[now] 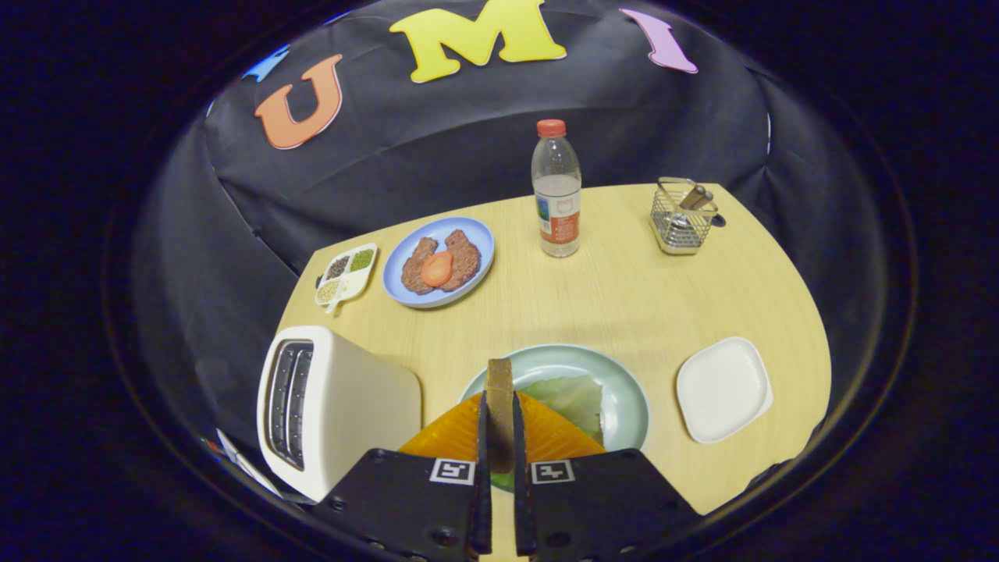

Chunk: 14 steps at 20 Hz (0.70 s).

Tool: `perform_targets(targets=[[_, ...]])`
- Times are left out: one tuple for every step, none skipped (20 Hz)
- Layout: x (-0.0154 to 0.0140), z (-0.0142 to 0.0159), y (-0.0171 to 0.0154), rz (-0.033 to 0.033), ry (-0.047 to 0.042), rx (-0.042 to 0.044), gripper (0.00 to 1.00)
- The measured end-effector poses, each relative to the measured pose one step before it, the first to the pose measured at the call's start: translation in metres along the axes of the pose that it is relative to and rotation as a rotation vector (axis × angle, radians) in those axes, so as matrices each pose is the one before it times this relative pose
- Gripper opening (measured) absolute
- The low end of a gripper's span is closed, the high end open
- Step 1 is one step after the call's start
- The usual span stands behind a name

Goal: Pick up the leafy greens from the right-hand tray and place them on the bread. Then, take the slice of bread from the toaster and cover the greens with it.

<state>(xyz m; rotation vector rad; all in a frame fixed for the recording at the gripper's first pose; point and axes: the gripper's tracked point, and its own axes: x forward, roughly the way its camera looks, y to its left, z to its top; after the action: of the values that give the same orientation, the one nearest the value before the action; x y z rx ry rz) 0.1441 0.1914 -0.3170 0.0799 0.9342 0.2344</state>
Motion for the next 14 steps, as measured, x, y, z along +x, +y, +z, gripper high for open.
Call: perform_targets(targets=[[0.00106,-0.00186,-0.00904,-0.00055,0.00238,-0.00326,0.11],[0.00460,-0.00396,-0.00695,0.00001,0.01091,-0.00084,0.12],[0.00386,-0.00209,-0.00962,-0.00652,0.00666,-0.00329,0.16],[0.00476,-0.00247,-0.00894,-0.00364,0.00703,-0.00553,0.15],[0.00397,-0.00183,-0.00650,0.00520,0.01269,-0.00514,0.15],[0.00514,-0.00263,-0.00717,0.00317,0.01125,0.00118,0.15],[0.00286,-0.00224,-0.00599,0.00442,0.00969,0.00879,0.23],[0.00454,-0.00175,-0.00517,0.00477,0.00905,0.01323,0.23],[0.00216,-0.00403,-0.00328,0.00855,0.01329,0.01253,0.23],[0.00327,-0.00299,-0.00369,0.00235,0.00943,0.00578,0.23],[0.00254,-0.00241,-0.00239,0.00236,0.00605,0.00160,0.23],[0.00141,-0.00170,-0.00069,0.00199,-0.00037,-0.00036,0.23],[0.00246,-0.00040,-0.00141,-0.00967,-0.00282,-0.00591,0.23],[0.00214,-0.00268,-0.00106,-0.00264,0.00283,-0.01062,0.28]])
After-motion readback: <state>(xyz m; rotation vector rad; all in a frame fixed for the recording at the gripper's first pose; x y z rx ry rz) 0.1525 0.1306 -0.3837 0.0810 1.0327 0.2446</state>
